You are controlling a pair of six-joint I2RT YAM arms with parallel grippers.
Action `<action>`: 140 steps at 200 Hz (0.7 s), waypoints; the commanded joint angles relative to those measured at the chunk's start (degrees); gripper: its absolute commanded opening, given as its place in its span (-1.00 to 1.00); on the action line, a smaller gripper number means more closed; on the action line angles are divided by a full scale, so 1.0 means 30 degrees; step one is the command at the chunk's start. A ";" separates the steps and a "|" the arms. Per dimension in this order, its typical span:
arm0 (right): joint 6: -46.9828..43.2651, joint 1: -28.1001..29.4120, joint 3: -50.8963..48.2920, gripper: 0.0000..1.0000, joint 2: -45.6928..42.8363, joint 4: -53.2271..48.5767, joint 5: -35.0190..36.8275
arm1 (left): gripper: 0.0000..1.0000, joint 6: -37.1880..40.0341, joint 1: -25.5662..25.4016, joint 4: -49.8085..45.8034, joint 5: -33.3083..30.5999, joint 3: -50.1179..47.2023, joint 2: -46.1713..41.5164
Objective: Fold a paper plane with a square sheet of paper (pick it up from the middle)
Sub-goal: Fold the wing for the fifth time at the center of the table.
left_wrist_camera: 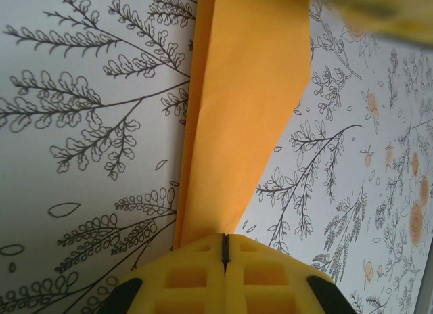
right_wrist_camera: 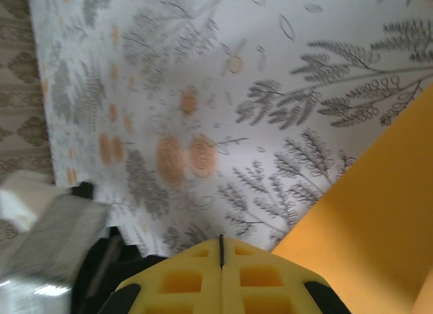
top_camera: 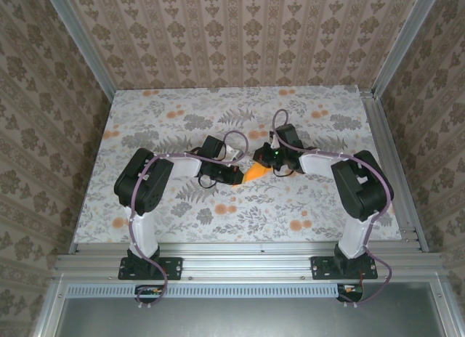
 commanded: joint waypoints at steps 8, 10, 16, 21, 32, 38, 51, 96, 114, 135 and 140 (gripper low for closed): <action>-0.0051 -0.0254 0.1234 -1.00 0.1734 -0.0370 0.0893 | -1.00 0.0674 -0.0167 -0.4419 -0.2208 -0.1126 0.1140; -0.0162 -0.0299 0.1281 -1.00 0.1791 -0.0531 0.1001 | -1.00 0.0673 -0.0166 -0.4428 -0.2201 -0.1135 0.1124; -0.0417 -0.0441 0.1459 -1.00 0.2058 -0.0899 0.1184 | -1.00 0.0673 -0.0173 -0.4410 -0.2227 -0.1180 0.1081; -0.0511 -0.0628 0.1566 -1.00 0.2287 -0.0982 0.1106 | -1.00 0.0675 -0.0166 -0.4409 -0.2228 -0.1181 0.1039; -0.0608 -0.1003 0.1586 -1.00 0.2644 -0.0898 0.0842 | -1.00 0.0674 -0.0166 -0.4429 -0.2232 -0.1171 0.0988; -0.0789 -0.1194 0.1674 -1.00 0.2766 -0.1111 0.0895 | -1.00 0.0691 -0.0166 -0.4457 -0.2243 -0.1176 0.0977; -0.1146 -0.1528 0.1845 -1.00 0.3019 -0.1414 0.0950 | -1.00 0.0702 -0.0166 -0.4489 -0.2217 -0.1143 0.1033; -0.2044 -0.2570 0.2701 -1.00 0.4077 -0.2270 0.1019 | -1.00 0.0746 -0.0194 -0.4432 -0.2141 -0.1294 0.1236; -0.2279 -0.3088 0.2871 -1.00 0.4383 -0.2368 0.0911 | -1.00 0.0731 -0.0195 -0.4437 -0.2171 -0.1388 0.1225; -0.2435 -0.3613 0.3033 -1.00 0.4498 -0.2479 0.0832 | -1.00 0.0756 -0.0195 -0.4402 -0.2169 -0.1461 0.1241; -0.2436 -0.3725 0.3107 -1.00 0.4546 -0.2453 0.0745 | -1.00 0.0761 -0.0191 -0.4402 -0.2181 -0.1502 0.1249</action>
